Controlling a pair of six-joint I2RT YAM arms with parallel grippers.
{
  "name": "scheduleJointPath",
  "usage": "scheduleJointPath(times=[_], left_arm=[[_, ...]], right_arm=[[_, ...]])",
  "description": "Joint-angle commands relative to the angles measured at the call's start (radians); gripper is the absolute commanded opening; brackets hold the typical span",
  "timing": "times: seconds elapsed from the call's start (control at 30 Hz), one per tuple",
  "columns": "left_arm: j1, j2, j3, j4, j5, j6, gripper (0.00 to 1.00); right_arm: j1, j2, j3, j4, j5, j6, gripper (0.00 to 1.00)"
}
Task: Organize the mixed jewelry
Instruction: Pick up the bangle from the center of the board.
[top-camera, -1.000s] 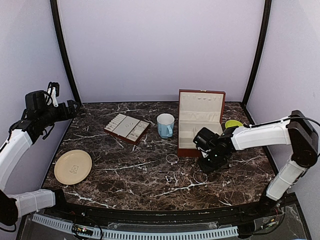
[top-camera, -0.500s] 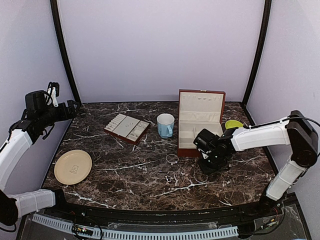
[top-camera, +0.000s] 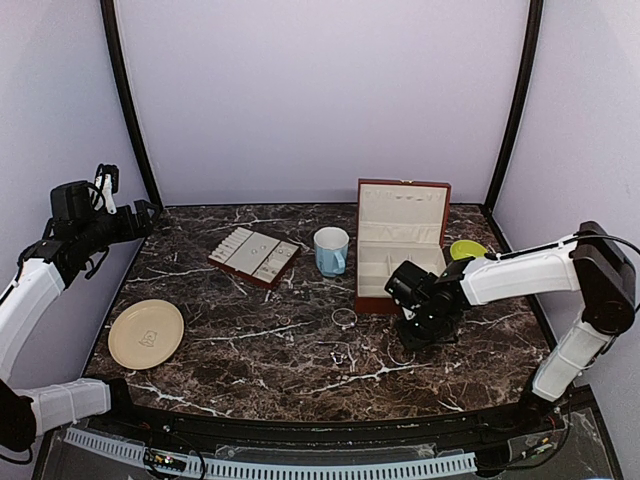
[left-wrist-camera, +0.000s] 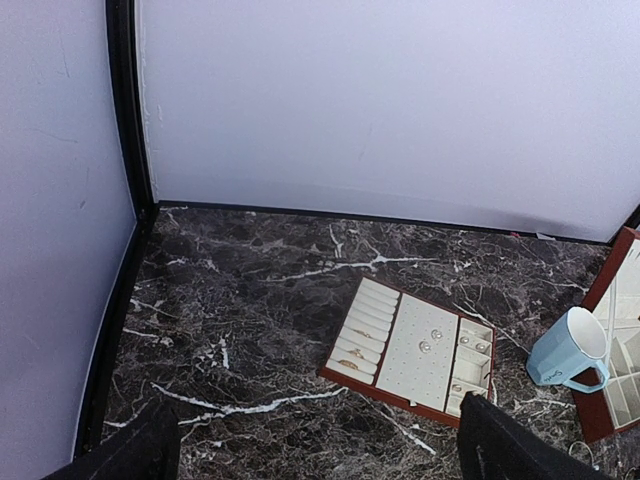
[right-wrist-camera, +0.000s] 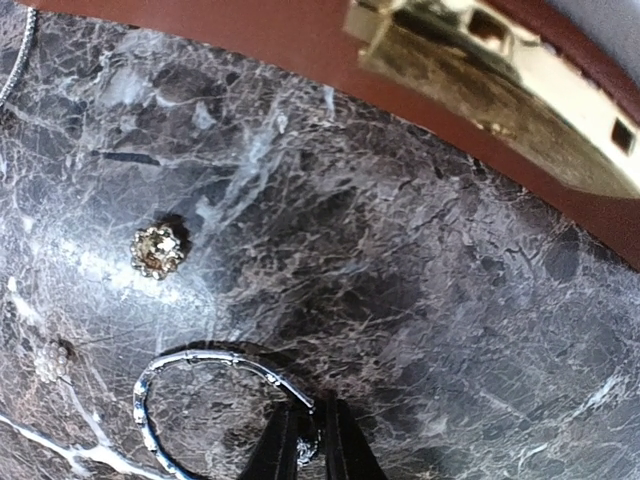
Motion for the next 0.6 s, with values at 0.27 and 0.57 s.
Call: scheduleJointPath(times=[0.27,0.57], left_arm=[[0.003,-0.019,-0.013,0.007,0.001,-0.001,0.99],[0.003,-0.024,-0.015,0.009,-0.012,0.002,0.99]], right_arm=[[0.032,-0.008,0.021,-0.035,0.08,0.051,0.0],[0.01,-0.113,0.075,-0.052,0.086,0.048,0.0]])
